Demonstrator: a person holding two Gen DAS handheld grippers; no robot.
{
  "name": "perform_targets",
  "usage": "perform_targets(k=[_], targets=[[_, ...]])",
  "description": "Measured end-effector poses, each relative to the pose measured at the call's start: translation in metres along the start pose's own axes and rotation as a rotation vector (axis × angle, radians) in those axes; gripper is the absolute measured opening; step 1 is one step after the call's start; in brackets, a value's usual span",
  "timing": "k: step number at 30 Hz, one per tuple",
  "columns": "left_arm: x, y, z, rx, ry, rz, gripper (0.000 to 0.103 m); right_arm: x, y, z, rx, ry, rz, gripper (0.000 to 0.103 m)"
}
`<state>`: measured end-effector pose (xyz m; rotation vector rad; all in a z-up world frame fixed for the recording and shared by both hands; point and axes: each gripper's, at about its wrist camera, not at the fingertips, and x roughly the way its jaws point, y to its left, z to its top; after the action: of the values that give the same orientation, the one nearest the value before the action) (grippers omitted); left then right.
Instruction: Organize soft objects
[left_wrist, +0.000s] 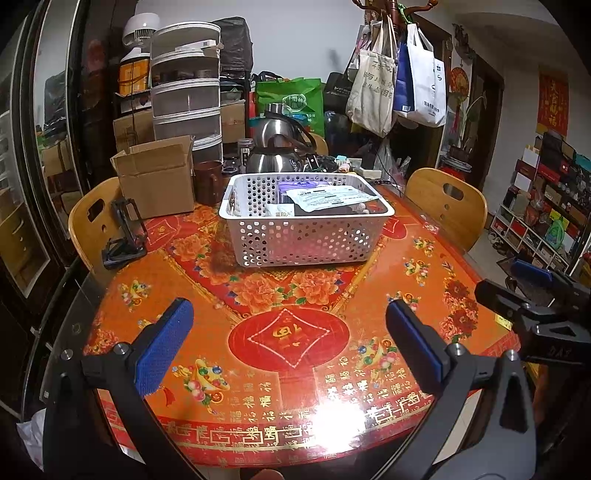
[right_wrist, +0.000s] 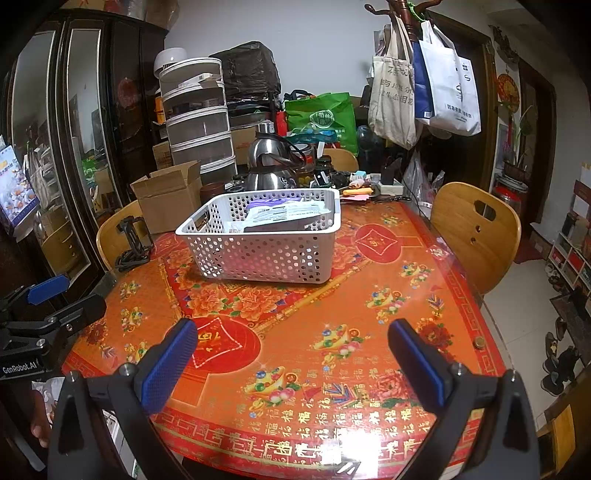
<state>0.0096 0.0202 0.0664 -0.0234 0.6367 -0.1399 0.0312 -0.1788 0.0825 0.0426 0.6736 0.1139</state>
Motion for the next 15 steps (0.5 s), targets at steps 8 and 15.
perform_targets(k=[8,15], targets=[[0.0002,0.0007,0.0003,0.001,0.0,0.001,0.103,-0.0004,-0.0002,-0.0003,0.0,-0.002,-0.001,0.103],[0.0005,0.0008,0.0006,0.001,0.003,0.001,0.103,-0.0006,-0.0012,-0.0004,0.0,0.0,-0.001,0.103]])
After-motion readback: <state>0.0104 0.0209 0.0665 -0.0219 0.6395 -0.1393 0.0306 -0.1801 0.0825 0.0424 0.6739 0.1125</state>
